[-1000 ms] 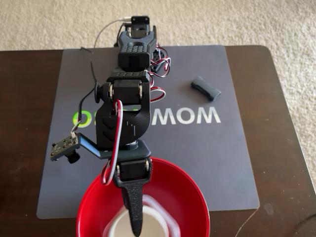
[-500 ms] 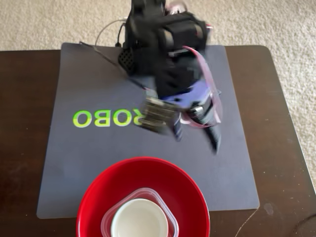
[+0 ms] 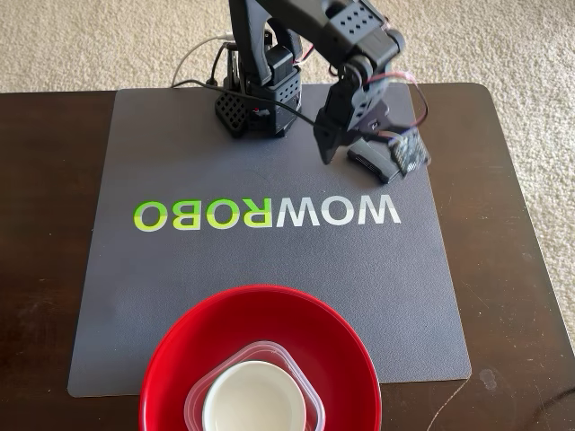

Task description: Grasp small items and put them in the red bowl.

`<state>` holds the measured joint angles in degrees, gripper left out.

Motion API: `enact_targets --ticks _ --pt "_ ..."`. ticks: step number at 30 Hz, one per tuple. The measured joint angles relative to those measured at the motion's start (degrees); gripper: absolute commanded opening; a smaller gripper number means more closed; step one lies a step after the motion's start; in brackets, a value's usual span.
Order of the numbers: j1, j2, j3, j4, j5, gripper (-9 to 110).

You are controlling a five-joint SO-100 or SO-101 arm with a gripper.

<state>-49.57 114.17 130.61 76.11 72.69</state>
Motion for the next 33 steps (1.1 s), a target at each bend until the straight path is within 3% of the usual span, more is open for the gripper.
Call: enact_targets --ticks 8,14,19,25,27,33 --pt "-6.94 -2.02 3.16 -9.14 -5.80 33" --pt "-6.59 -7.29 2.55 -13.62 -9.40 30" --pt "-6.86 -11.07 0.70 -15.73 -11.87 15" --pt "-7.21 -12.66 -0.18 -17.14 -15.64 8" --pt "-7.03 -12.74 -0.18 -17.23 -16.96 0" --pt "1.67 -12.13 -0.70 -17.40 -22.85 0"
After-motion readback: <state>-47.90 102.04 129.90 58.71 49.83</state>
